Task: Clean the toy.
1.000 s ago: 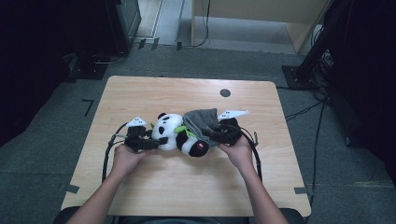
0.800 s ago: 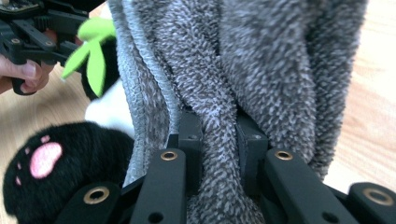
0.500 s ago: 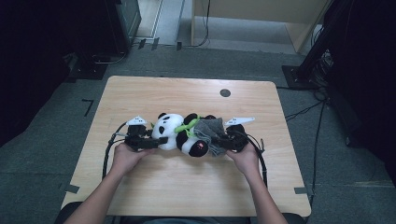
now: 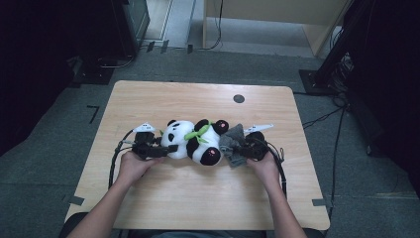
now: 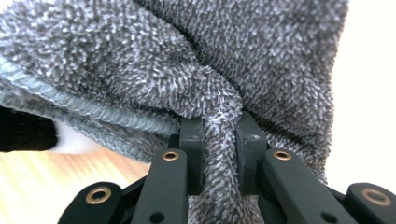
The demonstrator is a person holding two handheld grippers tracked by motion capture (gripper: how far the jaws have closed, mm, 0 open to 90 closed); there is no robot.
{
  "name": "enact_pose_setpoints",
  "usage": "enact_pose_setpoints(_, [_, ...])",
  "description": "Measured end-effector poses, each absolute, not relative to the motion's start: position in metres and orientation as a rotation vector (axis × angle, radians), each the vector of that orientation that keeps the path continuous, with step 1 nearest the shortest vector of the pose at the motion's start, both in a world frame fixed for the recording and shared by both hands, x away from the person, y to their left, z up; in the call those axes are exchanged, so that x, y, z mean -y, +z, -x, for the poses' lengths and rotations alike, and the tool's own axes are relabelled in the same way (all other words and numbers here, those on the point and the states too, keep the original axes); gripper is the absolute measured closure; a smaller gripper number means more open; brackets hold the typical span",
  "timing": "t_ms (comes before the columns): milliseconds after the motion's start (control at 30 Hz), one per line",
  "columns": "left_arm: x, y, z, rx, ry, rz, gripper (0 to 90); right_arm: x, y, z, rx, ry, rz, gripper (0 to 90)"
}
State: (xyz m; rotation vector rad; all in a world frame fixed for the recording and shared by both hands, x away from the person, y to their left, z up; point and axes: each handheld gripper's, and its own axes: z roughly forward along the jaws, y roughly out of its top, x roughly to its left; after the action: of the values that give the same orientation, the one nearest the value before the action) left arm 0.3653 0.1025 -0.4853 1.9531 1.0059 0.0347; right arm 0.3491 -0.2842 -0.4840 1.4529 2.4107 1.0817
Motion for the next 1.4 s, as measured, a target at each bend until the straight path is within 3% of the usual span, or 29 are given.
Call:
enact_pose_setpoints(367, [-0.102,-0.485,-0.365,-1.006,0.039,-1.956,29.7,0.324,-0.469,-0.351,-2.193,1.175,-1.597,78.3])
enact_pose_setpoints(567, [-0.102,-0.486,-0.364,-1.004,0.047,-1.954,29.6,0.323,-0.448,-0.347,-2.142,1.246,-1.555,78.3])
enact_pose_setpoints(1033, [-0.098,-0.489,-0.363,-0.997,0.077,-1.929,29.3,0.271,-0.397,-0.343,-2.214,1.39,-1.281,78.2])
enact_pose_setpoints(1400, [-0.097,-0.489,-0.359,-0.984,0.109,-1.945,29.1,0.218,-0.412,-0.346,-2.411,1.33,-1.155,78.1])
